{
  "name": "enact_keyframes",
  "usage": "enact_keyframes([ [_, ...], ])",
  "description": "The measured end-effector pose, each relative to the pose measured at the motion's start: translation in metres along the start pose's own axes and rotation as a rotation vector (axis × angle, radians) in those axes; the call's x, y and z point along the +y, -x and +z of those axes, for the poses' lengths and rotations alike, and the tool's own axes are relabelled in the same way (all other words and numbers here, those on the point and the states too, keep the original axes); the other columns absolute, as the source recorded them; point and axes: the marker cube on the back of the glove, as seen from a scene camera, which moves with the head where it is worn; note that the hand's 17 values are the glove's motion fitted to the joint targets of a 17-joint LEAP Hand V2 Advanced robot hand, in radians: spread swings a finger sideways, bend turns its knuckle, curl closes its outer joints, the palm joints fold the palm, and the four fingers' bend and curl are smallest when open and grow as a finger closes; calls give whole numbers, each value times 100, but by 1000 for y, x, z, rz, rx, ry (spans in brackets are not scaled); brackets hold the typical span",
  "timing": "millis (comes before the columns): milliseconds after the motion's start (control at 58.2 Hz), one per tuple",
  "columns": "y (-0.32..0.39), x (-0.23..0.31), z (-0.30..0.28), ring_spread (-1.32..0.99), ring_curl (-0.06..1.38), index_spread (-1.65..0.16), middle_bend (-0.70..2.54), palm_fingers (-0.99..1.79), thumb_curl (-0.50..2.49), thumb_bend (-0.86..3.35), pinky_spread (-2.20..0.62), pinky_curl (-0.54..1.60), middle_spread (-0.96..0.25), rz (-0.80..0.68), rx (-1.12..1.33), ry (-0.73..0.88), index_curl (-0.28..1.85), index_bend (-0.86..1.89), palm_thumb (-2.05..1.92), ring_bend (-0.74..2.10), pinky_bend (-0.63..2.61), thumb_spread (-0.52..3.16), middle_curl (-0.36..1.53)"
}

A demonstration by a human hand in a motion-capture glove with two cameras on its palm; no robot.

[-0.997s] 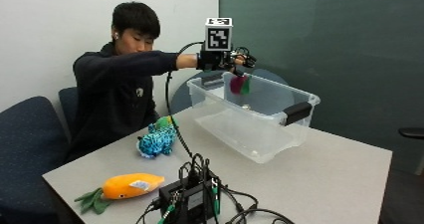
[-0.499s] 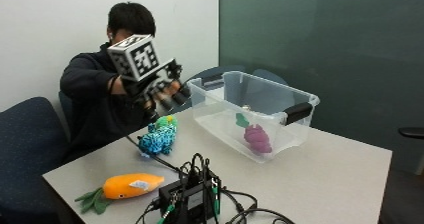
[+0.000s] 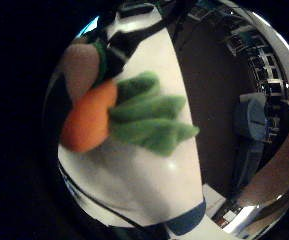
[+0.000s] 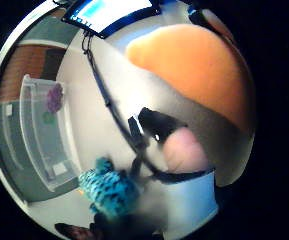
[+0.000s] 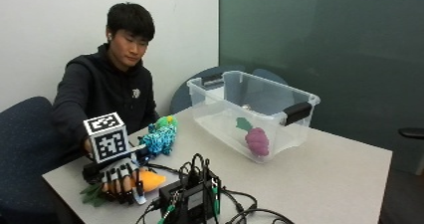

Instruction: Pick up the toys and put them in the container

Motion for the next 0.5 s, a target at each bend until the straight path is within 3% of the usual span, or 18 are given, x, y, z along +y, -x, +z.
enact_keyframes([
  [120, -2, -3, 11, -23, 44, -24, 54, 78, 33, 1, -20, 38, -8, -95, 32, -119, 20, -4, 7, 96, 89, 136, 43],
  [206, -1, -6, 7, -27, 51, -21, 69, 94, 33, 3, -30, 43, -11, -182, 23, -191, 15, 3, 11, 112, 98, 141, 50],
  [258, 4, -5, 1, -28, 55, -18, 83, 119, 34, 7, -32, 45, -13, -199, 2, -206, 15, 11, 19, 123, 103, 147, 56],
  [413, 48, 8, -61, -29, 61, -16, 99, 125, 39, 18, -37, 51, -17, -303, -105, -242, 21, 26, 38, 137, 106, 154, 65],
  [499, 106, 35, -120, -28, 62, -16, 106, 125, 42, 21, -38, 52, -18, -374, -160, -289, 24, 32, 46, 142, 106, 153, 69],
])
